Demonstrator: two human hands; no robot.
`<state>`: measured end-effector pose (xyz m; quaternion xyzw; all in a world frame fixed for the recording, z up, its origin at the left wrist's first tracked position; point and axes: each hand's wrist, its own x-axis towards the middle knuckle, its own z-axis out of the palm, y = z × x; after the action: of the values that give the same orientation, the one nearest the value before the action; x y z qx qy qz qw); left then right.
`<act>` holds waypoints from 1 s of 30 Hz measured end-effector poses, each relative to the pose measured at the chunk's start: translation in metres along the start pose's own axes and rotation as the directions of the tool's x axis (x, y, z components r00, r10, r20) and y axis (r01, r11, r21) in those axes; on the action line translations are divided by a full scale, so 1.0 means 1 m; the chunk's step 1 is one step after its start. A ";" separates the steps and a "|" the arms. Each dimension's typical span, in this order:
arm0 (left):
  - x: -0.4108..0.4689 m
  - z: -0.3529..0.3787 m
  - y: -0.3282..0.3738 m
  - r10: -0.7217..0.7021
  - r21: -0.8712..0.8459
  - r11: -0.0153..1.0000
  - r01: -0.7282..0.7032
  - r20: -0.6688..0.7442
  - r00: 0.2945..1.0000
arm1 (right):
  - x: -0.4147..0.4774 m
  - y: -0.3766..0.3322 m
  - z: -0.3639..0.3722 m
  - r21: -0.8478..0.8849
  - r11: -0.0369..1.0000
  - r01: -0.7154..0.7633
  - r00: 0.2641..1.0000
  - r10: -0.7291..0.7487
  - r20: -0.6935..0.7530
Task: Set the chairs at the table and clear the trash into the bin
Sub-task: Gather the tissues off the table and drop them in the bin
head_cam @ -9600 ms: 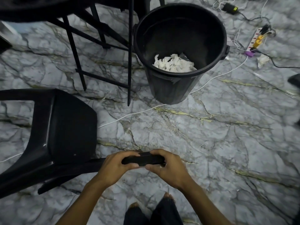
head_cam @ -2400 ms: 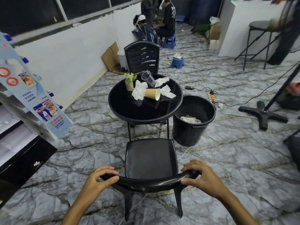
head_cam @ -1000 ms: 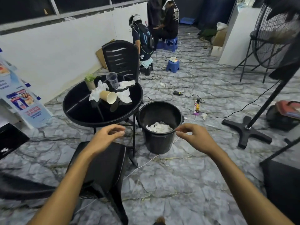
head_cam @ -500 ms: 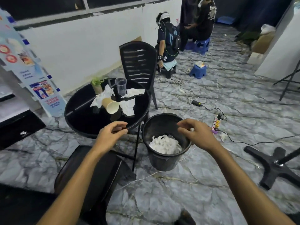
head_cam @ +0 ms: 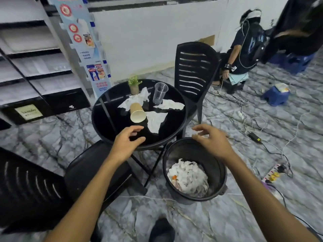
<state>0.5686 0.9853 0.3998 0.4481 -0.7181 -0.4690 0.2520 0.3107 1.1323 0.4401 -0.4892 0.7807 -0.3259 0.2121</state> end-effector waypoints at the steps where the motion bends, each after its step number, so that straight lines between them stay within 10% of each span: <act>1: 0.010 0.005 0.000 -0.007 0.001 1.000 0.007 -0.011 1.000 | 0.014 0.003 0.000 -0.002 1.000 0.007 1.000 -0.007 0.015; 30: 0.228 0.128 -0.085 -0.209 0.011 0.977 0.212 -0.117 0.971 | 0.334 0.114 0.116 -0.113 0.980 0.161 0.947 -0.121 0.298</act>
<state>0.3951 0.8284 0.2543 0.5511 -0.6562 -0.4579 0.2366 0.1712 0.8315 0.2729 -0.5996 0.7245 -0.2113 0.2664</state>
